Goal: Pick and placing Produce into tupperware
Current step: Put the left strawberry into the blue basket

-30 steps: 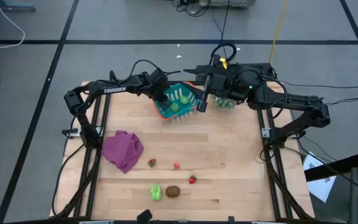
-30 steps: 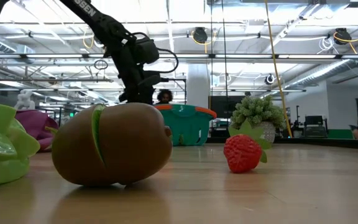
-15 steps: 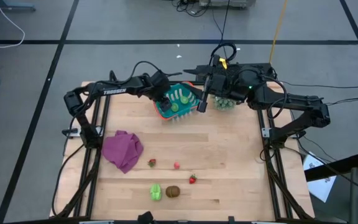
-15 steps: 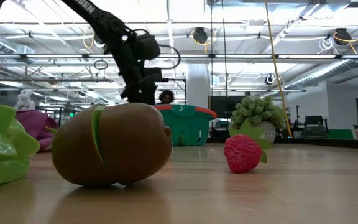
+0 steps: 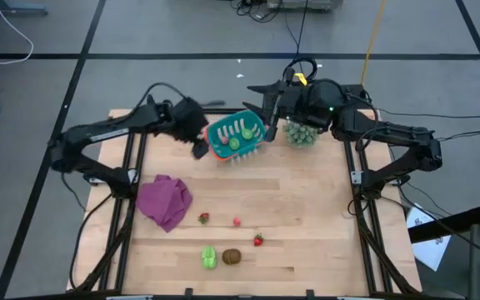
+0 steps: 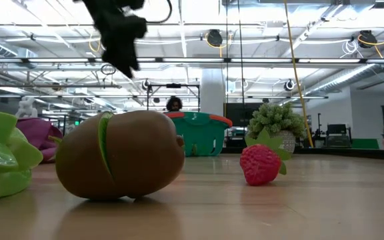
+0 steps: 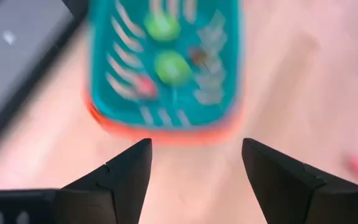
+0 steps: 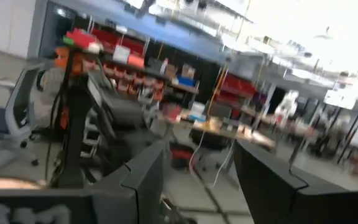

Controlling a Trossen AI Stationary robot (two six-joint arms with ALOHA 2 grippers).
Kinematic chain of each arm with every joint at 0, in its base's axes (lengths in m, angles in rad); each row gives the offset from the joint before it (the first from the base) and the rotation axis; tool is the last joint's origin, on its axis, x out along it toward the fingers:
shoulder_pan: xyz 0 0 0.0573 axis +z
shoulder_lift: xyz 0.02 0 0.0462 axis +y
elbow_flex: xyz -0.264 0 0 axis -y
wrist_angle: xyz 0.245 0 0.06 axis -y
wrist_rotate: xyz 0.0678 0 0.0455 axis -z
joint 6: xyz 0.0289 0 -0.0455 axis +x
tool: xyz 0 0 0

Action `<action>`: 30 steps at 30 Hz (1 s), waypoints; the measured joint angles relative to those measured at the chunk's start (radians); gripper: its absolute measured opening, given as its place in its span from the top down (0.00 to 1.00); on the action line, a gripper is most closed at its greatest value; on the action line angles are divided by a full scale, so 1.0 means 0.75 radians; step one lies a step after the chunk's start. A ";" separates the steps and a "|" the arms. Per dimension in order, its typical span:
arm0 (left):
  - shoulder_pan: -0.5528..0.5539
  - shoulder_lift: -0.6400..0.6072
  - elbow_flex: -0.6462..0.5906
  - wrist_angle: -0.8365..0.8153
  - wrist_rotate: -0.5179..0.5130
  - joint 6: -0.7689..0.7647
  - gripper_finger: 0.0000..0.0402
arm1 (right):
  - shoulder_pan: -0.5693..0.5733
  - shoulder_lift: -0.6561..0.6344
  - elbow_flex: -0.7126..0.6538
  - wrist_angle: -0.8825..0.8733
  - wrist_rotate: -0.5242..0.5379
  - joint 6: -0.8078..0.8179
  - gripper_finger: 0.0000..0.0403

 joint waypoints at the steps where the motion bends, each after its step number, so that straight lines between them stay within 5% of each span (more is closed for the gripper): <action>1: -0.054 -0.025 0.000 -0.068 -0.012 -0.043 0.36 | -0.002 0.001 0.000 -0.023 0.000 0.017 0.55; 7: -0.434 -0.097 -0.021 -0.303 -0.251 -0.396 0.36 | 0.000 0.001 0.000 -0.144 -0.001 0.093 0.55; 15: -0.792 -0.105 -0.252 -0.111 -0.255 -0.753 0.36 | 0.001 0.001 0.000 -0.212 -0.001 0.192 0.55; 30: -0.930 -0.024 -0.490 0.301 -0.140 -0.965 0.36 | 0.002 0.001 0.000 -0.186 -0.001 0.265 0.55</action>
